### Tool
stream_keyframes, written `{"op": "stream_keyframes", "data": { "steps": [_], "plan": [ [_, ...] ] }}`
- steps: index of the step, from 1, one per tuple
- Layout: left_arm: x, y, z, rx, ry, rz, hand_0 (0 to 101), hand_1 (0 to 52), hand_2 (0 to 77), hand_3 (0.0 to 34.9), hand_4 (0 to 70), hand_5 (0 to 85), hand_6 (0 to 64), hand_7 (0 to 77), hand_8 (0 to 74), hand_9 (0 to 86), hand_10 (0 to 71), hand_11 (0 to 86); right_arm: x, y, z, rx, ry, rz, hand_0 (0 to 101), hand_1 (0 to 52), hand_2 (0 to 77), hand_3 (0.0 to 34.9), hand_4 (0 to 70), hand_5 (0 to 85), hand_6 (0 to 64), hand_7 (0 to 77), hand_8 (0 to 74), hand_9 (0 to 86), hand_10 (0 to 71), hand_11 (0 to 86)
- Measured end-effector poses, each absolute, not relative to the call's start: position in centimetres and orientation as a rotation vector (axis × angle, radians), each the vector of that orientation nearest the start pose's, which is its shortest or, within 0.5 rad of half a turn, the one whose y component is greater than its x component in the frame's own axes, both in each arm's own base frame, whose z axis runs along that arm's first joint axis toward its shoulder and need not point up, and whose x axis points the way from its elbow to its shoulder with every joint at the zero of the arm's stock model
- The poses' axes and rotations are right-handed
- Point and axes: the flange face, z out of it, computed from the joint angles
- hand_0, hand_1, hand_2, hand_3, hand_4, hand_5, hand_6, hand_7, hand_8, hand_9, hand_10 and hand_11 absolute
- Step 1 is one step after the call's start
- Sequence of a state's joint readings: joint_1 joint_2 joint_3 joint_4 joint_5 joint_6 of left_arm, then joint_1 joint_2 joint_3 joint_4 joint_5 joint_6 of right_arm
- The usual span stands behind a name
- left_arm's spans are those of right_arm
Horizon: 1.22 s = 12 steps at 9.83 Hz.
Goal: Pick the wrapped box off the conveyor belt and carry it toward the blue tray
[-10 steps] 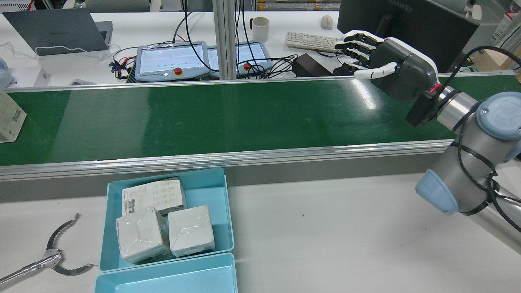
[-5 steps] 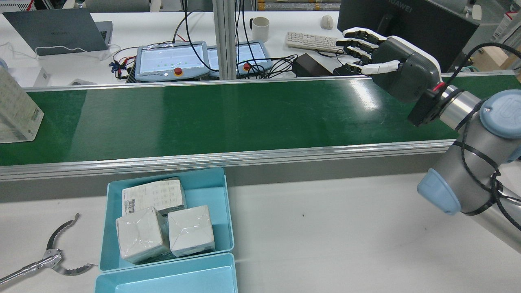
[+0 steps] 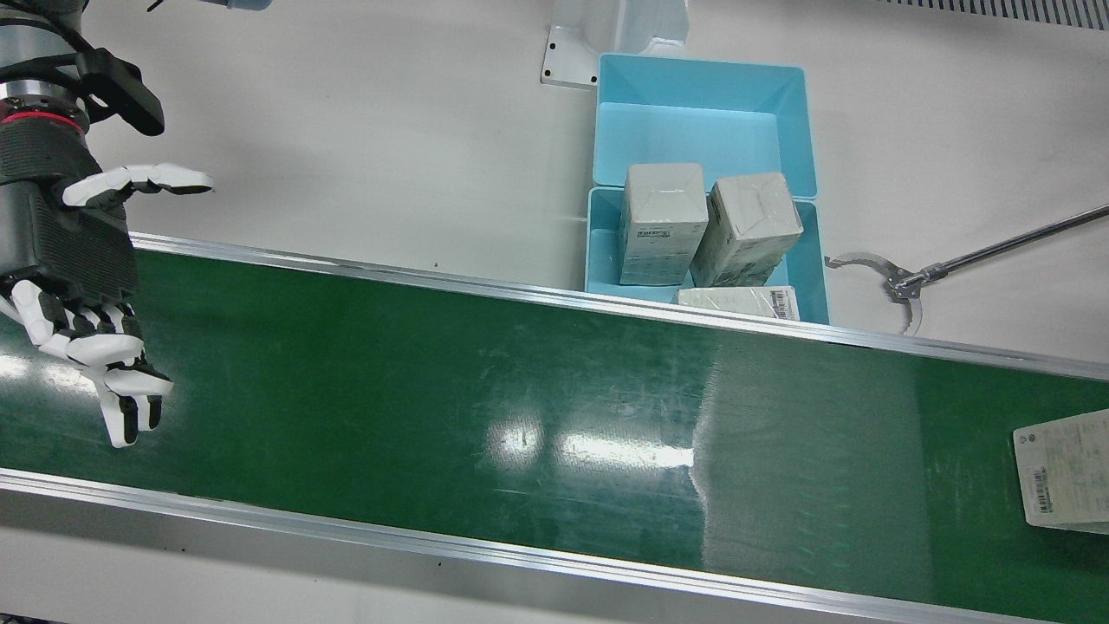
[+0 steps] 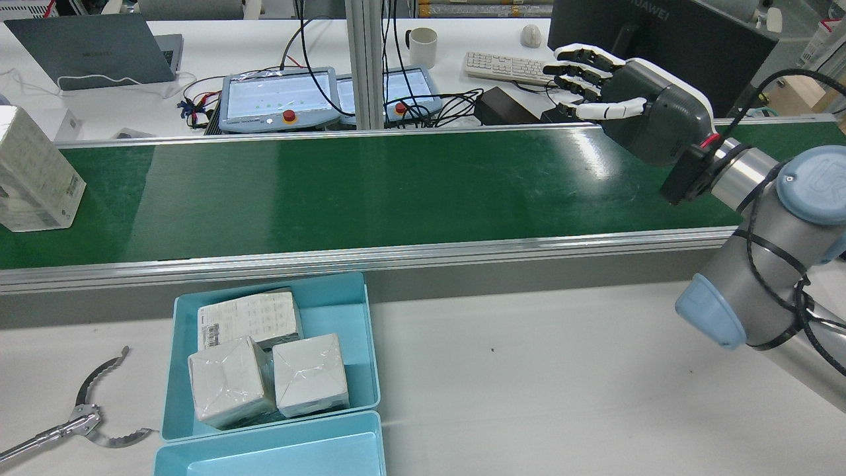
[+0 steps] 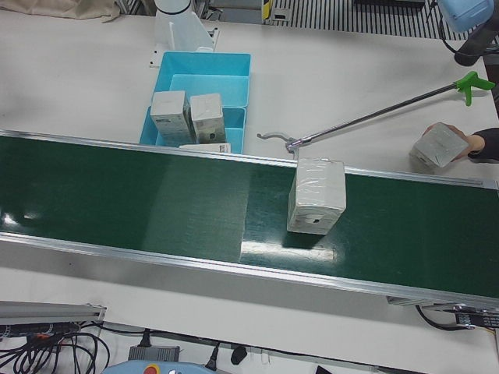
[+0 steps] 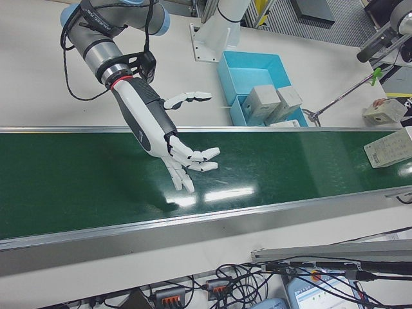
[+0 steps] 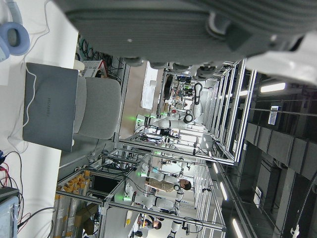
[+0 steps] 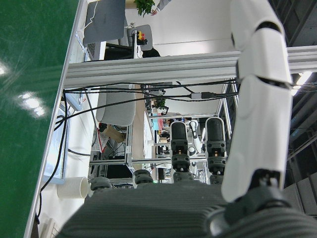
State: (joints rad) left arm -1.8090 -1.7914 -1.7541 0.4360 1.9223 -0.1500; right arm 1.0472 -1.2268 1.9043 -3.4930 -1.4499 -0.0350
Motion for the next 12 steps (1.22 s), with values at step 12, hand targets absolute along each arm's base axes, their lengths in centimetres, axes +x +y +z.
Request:
{"op": "stream_keyframes", "data": {
  "steps": [12],
  "plan": [
    [-22.45, -50.52, 52.57, -0.303, 2.191, -2.279, 0, 0.0, 0.5, 0.0, 0.0, 1.1, 0.0, 0.0, 0.0, 0.0, 0.5, 0.0, -15.52, -56.81, 38.21, 0.545, 2.688, -1.947, 48, 15.3, 19.6, 22.5, 8.7, 33.8, 2.7, 24.5, 0.0, 4.9, 0.0, 1.6]
  ]
}}
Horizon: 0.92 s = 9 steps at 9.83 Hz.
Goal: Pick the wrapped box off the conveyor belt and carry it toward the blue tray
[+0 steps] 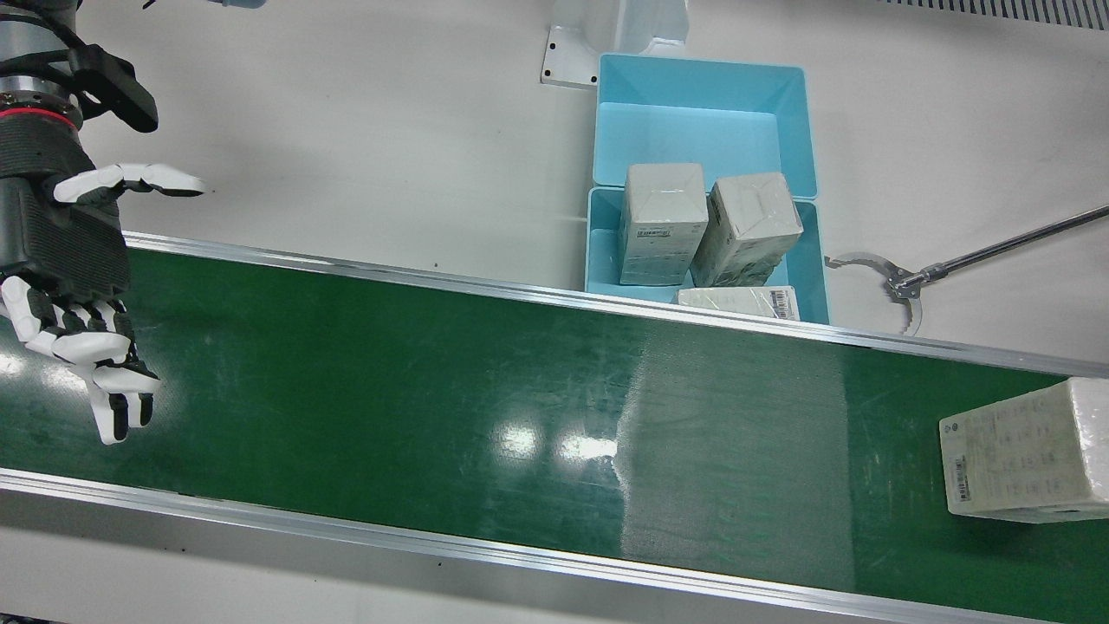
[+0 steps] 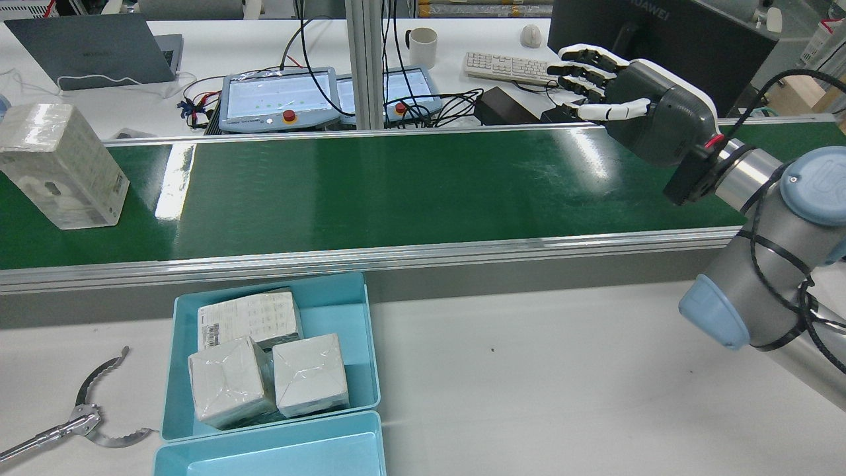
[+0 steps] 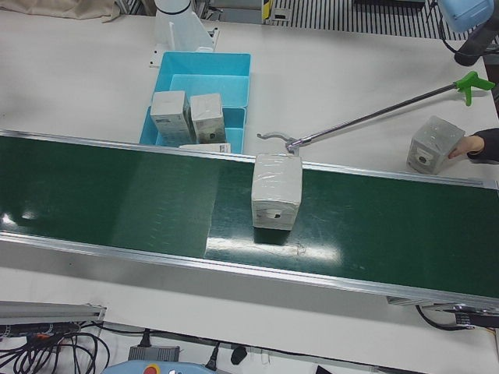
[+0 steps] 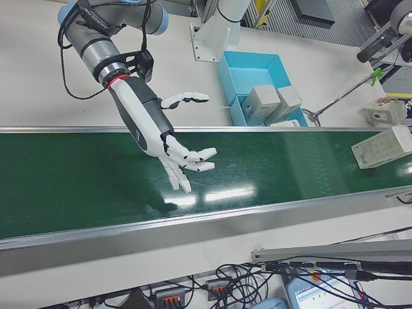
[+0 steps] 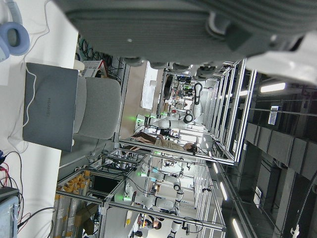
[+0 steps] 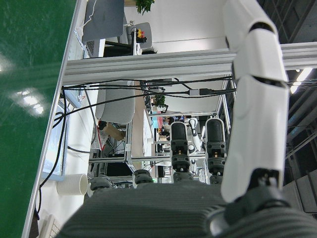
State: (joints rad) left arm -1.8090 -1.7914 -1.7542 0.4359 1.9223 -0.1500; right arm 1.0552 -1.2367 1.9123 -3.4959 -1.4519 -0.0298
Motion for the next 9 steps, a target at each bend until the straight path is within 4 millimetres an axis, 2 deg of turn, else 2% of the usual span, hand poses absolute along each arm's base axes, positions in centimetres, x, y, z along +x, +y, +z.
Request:
{"op": "stream_keyframes", "data": {
  "steps": [9],
  "plan": [
    [-22.45, -50.52, 52.57, -0.303, 2.191, -2.279, 0, 0.0, 0.5, 0.0, 0.0, 1.1, 0.0, 0.0, 0.0, 0.0, 0.5, 0.0, -14.91, -56.87, 38.18, 0.533, 2.684, -1.943, 48, 15.3, 19.1, 23.3, 8.7, 33.8, 2.7, 24.5, 0.0, 4.9, 0.0, 1.1]
  ]
}}
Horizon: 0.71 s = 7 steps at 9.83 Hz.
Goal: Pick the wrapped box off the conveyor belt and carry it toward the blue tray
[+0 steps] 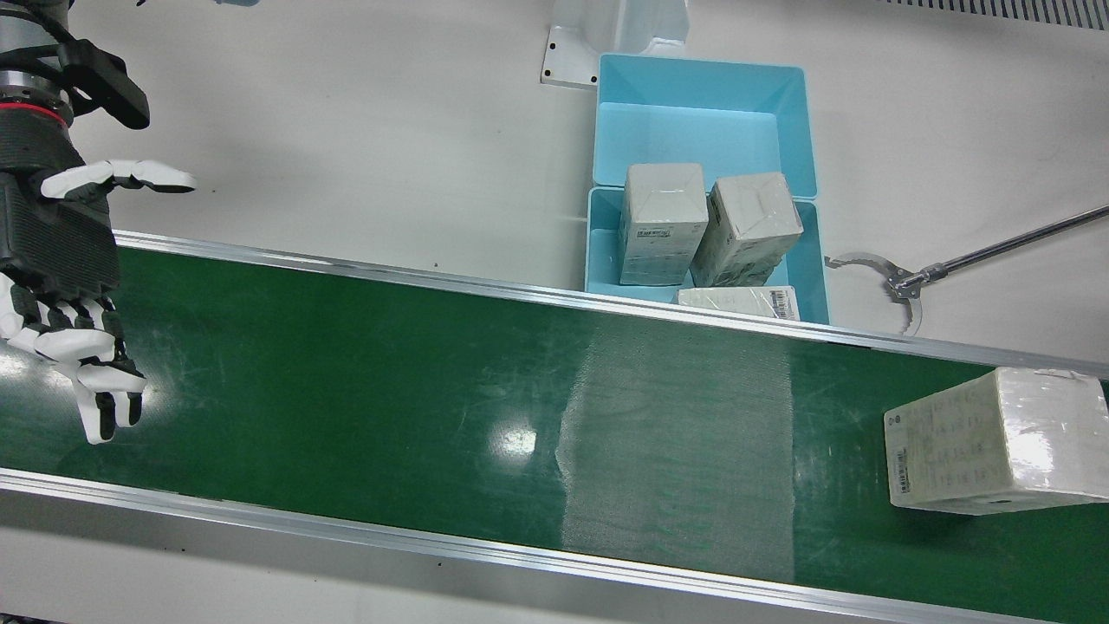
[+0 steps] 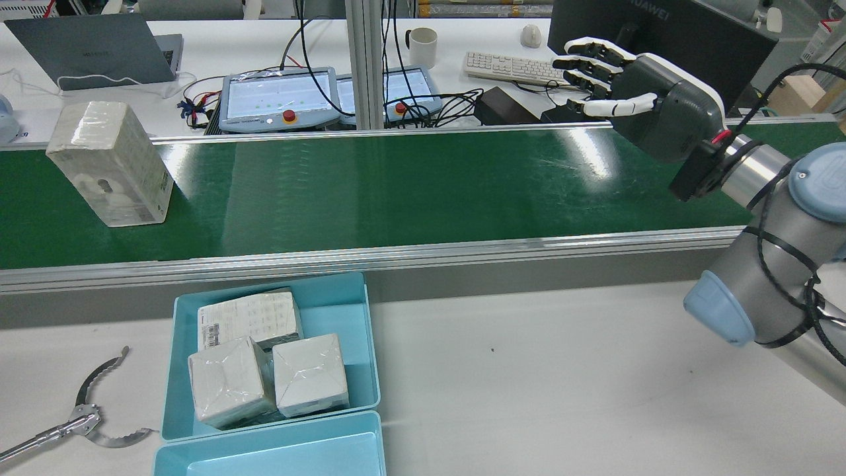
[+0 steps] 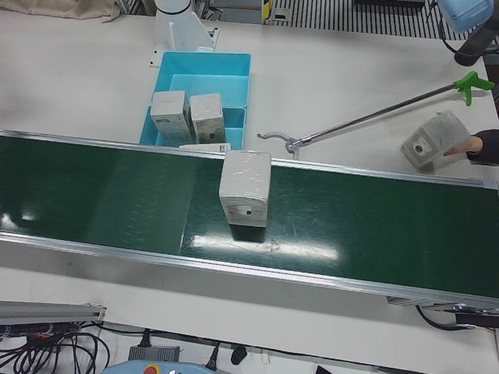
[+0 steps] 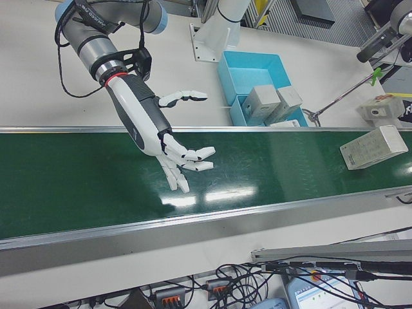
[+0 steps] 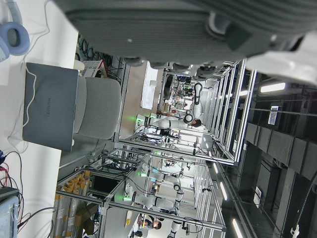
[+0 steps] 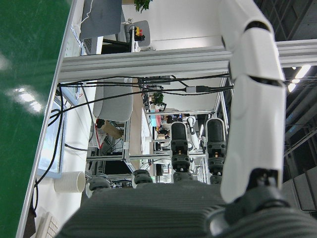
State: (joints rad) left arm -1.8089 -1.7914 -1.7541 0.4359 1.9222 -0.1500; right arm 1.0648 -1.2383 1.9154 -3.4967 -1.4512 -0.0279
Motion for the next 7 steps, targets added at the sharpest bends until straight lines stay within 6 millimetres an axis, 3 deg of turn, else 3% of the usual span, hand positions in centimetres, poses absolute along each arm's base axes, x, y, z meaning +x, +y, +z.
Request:
{"op": "stream_keyframes", "data": {
  "steps": [5, 7],
  "plan": [
    [-22.5, -50.5, 52.6, -0.303, 2.191, -2.279, 0, 0.0, 0.5, 0.0, 0.0, 1.1, 0.5, 0.0, 0.0, 0.0, 0.5, 0.0, -13.8, -56.8, 37.4, 0.515, 2.692, -1.919, 48, 15.3, 19.1, 21.4, 9.3, 33.8, 2.7, 24.5, 0.0, 4.9, 0.0, 1.1],
    [-22.5, -50.5, 52.6, -0.303, 2.191, -2.279, 0, 0.0, 0.5, 0.0, 0.0, 1.1, 0.0, 0.0, 0.0, 0.0, 0.5, 0.0, -13.2, -56.6, 37.4, 0.509, 2.690, -1.914, 49, 16.4, 20.7, 22.5, 10.9, 34.4, 3.8, 24.5, 0.0, 4.9, 0.0, 1.1]
  ]
}}
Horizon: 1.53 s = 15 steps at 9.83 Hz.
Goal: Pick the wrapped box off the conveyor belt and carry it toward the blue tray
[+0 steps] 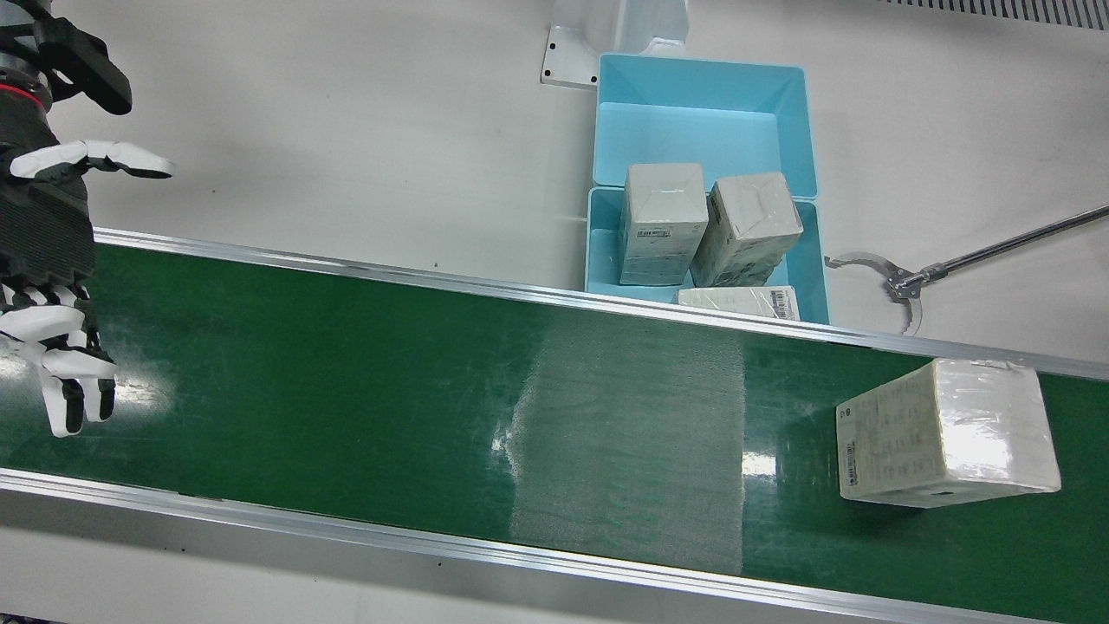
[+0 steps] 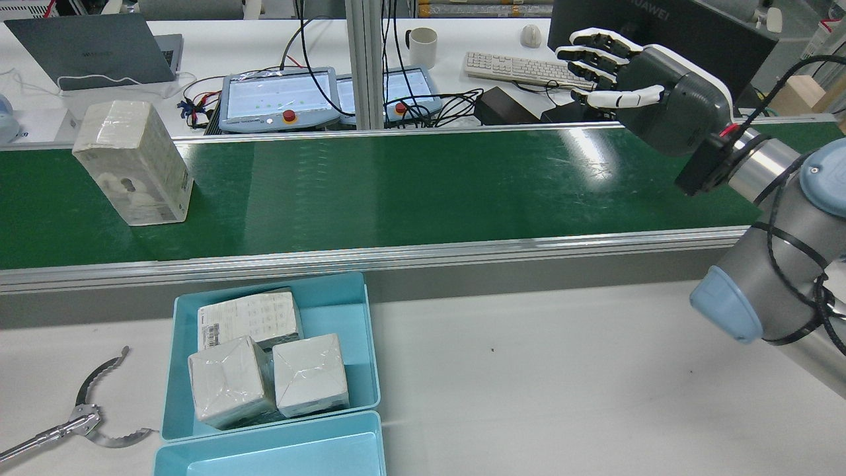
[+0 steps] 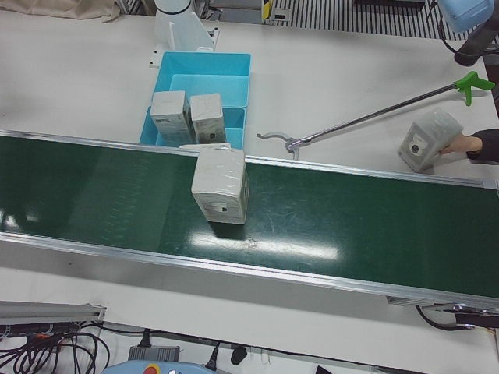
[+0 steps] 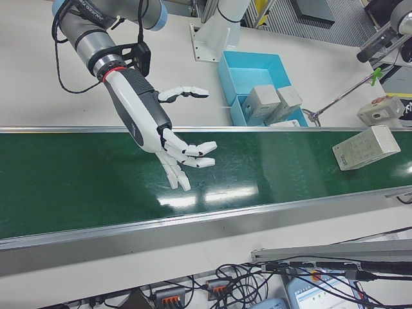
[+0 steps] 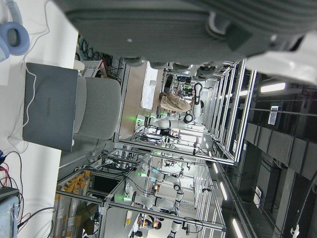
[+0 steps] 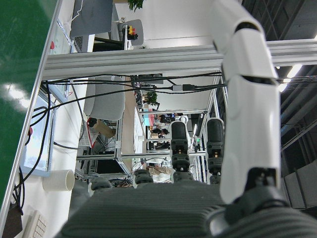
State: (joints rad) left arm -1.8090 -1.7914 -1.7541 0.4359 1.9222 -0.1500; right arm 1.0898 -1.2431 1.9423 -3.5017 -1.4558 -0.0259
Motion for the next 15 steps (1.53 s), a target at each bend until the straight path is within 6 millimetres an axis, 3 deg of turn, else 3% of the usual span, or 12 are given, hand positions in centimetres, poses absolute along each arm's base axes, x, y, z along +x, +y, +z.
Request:
{"op": "stream_keyframes", "data": {
  "steps": [1, 4, 7, 10, 11, 12, 13, 14, 15],
  "plan": [
    [-22.5, -50.5, 52.6, -0.303, 2.191, -2.279, 0, 0.0, 0.5, 0.0, 0.0, 1.1, 0.0, 0.0, 0.0, 0.0, 0.5, 0.0, -13.2, -56.6, 37.4, 0.509, 2.689, -1.916, 50, 20.7, 23.5, 20.7, 9.3, 34.4, 3.3, 24.5, 0.0, 4.9, 0.0, 1.1],
    [-22.5, -50.5, 52.6, -0.303, 2.191, -2.279, 0, 0.0, 1.1, 0.0, 0.0, 1.1, 0.0, 0.5, 0.0, 0.0, 0.0, 0.0, -13.5, -56.6, 37.9, 0.512, 2.683, -1.930, 52, 21.8, 27.3, 20.6, 8.7, 34.9, 3.3, 25.6, 0.0, 6.0, 0.0, 1.1],
    [-22.5, -50.5, 52.6, -0.303, 2.191, -2.279, 0, 0.0, 0.5, 0.0, 0.0, 1.1, 0.0, 0.0, 0.0, 0.0, 0.5, 0.0, -13.8, -56.8, 38.1, 0.509, 2.685, -1.935, 50, 19.6, 24.0, 21.7, 8.7, 34.9, 3.3, 25.6, 0.0, 6.0, 0.0, 1.1],
    [-22.5, -50.5, 52.6, -0.303, 2.191, -2.279, 0, 0.0, 0.5, 0.0, 0.0, 1.1, 0.0, 0.0, 0.0, 0.0, 0.0, 0.0, -15.1, -57.4, 38.3, 0.518, 2.694, -1.939, 49, 18.5, 26.2, 20.9, 7.6, 34.9, 3.3, 25.6, 0.0, 6.0, 0.0, 1.1],
    [-22.5, -50.5, 52.6, -0.303, 2.191, -2.279, 0, 0.0, 0.5, 0.0, 0.0, 1.1, 0.0, 0.0, 0.0, 0.0, 0.5, 0.0, -15.6, -57.6, 38.0, 0.524, 2.698, -1.935, 46, 8.7, 4.4, 22.8, 7.1, 30.5, 0.0, 24.5, 0.0, 4.9, 0.0, 1.1],
    [-22.5, -50.5, 52.6, -0.303, 2.191, -2.279, 0, 0.0, 1.1, 0.0, 0.0, 1.1, 0.0, 0.0, 0.0, 0.0, 0.5, 0.0, -15.9, -57.7, 37.9, 0.528, 2.702, -1.934, 46, 8.7, 4.4, 22.8, 7.1, 30.5, 0.0, 24.5, 0.0, 4.9, 0.0, 1.1],
    [-22.5, -50.5, 52.6, -0.303, 2.191, -2.279, 0, 0.0, 1.1, 0.0, 0.0, 1.1, 0.0, 0.0, 0.0, 0.0, 0.5, 0.0, -16.1, -57.7, 37.8, 0.529, 2.703, -1.935, 46, 9.8, 9.8, 22.5, 7.1, 30.5, 1.6, 20.7, 0.0, 4.4, 0.0, 1.1],
    [-22.5, -50.5, 52.6, -0.303, 2.191, -2.279, 0, 0.0, 1.1, 0.0, 0.0, 1.1, 0.0, 0.0, 0.0, 0.0, 0.5, 0.0, -16.2, -57.8, 38.0, 0.530, 2.701, -1.940, 46, 13.6, 12.0, 23.9, 8.2, 31.6, 3.3, 24.5, 0.0, 4.4, 0.0, 1.6],
    [-22.5, -50.5, 52.6, -0.303, 2.191, -2.279, 0, 0.0, 0.5, 0.0, 0.0, 1.1, 0.0, 0.0, 0.0, 0.0, 0.5, 0.0, -16.2, -57.9, 38.1, 0.530, 2.699, -1.942, 47, 14.7, 18.0, 23.0, 10.4, 33.3, 3.3, 25.6, 0.0, 6.0, 0.0, 1.1]
  ]
}}
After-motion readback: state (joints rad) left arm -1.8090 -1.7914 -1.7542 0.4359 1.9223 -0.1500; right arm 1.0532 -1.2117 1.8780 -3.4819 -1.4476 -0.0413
